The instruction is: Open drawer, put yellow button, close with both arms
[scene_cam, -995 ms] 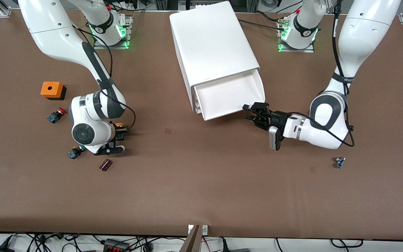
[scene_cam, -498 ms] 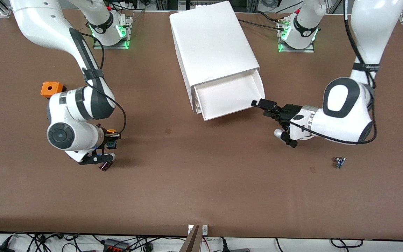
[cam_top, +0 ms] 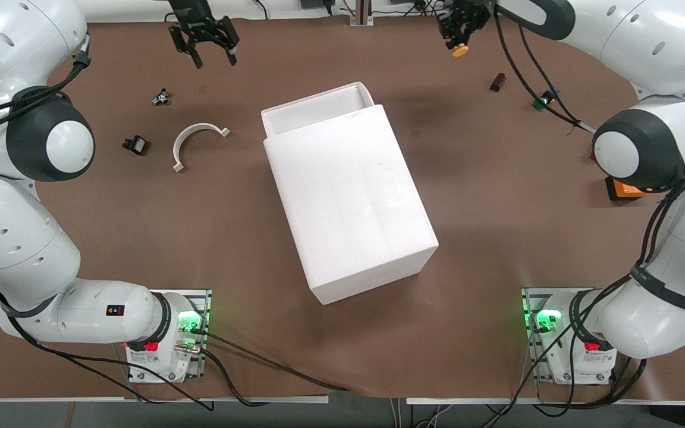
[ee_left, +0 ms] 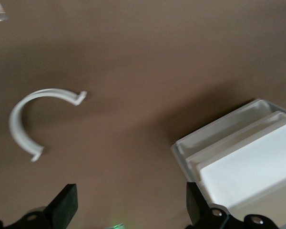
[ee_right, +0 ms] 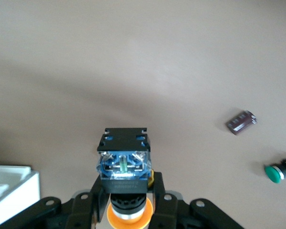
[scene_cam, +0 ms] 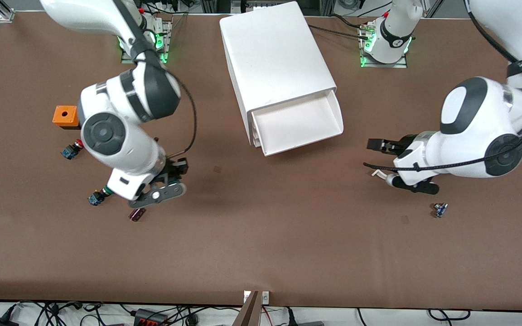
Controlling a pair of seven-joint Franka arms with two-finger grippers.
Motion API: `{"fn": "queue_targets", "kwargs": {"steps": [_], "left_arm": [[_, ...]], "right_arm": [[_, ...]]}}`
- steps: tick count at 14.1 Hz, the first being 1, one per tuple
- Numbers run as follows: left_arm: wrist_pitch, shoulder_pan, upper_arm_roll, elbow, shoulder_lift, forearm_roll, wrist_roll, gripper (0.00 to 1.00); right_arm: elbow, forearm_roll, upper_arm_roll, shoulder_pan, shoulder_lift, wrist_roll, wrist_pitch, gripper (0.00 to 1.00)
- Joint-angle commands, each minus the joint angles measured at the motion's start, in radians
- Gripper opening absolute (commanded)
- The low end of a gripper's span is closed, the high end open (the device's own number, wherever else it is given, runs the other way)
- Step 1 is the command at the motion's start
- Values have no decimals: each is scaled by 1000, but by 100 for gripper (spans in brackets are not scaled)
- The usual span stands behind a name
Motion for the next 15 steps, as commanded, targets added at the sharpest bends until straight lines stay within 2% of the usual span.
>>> {"fn": "queue_targets", "kwargs": {"steps": [1, 3, 5, 7, 8, 11, 15], "left_arm": [[-88, -6, 6, 125, 2, 108, -19, 100], [-102, 6, 9, 192, -1, 119, -22, 100], [-151, 14, 23, 270, -7, 134, -34, 100], [-156, 15, 24, 275, -22, 209, -34, 100], [-151, 15, 15, 260, -36, 244, -36, 100], [-79, 18, 13, 142, -94, 241, -36, 100], [-1, 38, 13, 54, -145, 232, -40, 100]], "right_arm": [[72, 18, -12, 77, 18, 23, -16, 0], [128, 19, -9, 146, 21, 147, -12, 0], [134, 14, -15, 224, 21, 227, 3, 0], [134, 14, -16, 276, 22, 273, 27, 0], [134, 15, -11, 292, 24, 286, 37, 0], [134, 9, -20, 390, 44, 356, 72, 0], [136, 11, -11, 429, 68, 434, 104, 0]]}}
